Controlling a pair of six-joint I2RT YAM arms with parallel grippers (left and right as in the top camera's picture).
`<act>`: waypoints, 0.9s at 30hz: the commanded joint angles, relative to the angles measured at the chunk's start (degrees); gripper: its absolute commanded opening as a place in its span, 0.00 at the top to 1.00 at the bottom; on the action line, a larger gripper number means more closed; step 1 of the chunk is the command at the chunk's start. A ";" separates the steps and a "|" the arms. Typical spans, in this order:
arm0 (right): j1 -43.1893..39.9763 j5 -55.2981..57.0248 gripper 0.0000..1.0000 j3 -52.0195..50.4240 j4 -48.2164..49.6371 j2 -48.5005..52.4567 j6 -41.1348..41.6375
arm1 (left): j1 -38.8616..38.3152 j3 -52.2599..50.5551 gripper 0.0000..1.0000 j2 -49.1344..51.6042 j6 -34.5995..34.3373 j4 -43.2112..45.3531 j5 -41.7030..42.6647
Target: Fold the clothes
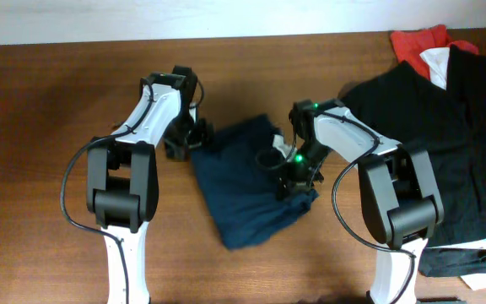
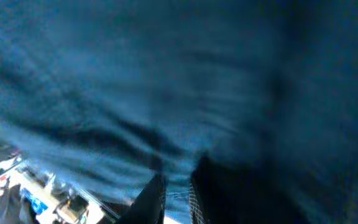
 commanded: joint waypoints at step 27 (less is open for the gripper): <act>-4.42 33.09 0.46 20.61 -12.11 -22.16 15.52 | -6.91 -9.68 0.01 -7.43 20.85 3.06 22.03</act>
